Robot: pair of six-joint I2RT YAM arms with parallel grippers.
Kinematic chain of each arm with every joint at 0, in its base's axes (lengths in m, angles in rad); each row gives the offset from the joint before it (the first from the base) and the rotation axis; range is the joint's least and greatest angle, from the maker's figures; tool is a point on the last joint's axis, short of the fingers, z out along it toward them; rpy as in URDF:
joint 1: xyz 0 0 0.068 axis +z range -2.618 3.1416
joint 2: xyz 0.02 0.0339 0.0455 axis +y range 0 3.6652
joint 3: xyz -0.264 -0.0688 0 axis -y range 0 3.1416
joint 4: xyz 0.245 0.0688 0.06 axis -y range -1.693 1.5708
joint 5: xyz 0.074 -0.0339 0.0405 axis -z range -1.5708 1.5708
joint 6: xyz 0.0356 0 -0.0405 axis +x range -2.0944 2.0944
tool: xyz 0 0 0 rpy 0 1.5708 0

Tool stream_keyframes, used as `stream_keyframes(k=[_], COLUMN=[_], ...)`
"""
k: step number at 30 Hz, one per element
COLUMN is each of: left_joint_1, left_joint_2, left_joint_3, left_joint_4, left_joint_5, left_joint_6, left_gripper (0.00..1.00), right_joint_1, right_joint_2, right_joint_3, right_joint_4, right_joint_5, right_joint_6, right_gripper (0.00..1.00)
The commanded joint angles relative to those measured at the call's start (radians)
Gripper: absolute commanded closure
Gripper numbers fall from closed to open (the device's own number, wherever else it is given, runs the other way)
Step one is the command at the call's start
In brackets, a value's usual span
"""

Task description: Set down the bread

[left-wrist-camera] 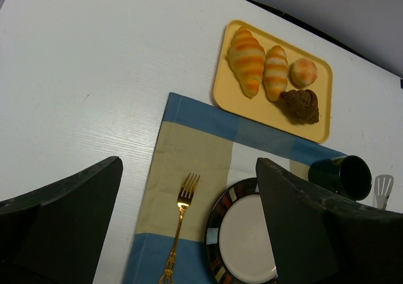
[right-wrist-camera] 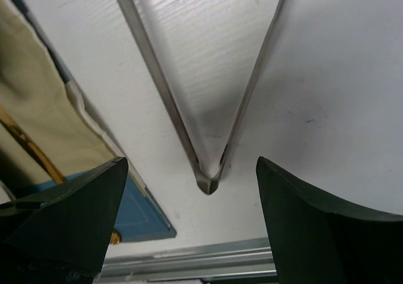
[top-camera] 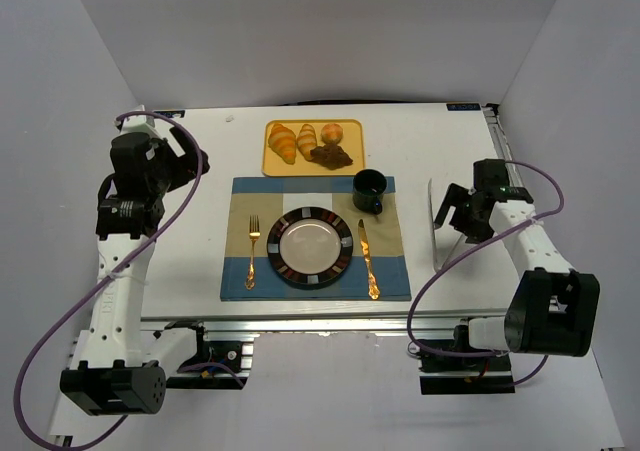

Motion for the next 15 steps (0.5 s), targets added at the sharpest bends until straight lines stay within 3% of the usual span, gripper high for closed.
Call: stream_keyframes(k=[1, 15], left_joint_1=[-0.002, -0.002], left_joint_2=[-0.002, 0.024], left_joint_3=[0.000, 0.006], left_joint_4=[0.017, 0.014], left_joint_5=[0.008, 0.002], left_joint_6=[0.003, 0.022], left_gripper=[0.02, 0.02], right_joint_1=[0.003, 0.011], right_joint_2=[0.028, 0.141], right_joint_3=[0.000, -0.047], right_joint_4=[0.068, 0.183], right_joint_5=[0.090, 0.095], right_joint_6=[0.011, 0.007], right_gripper=[0.11, 0.11])
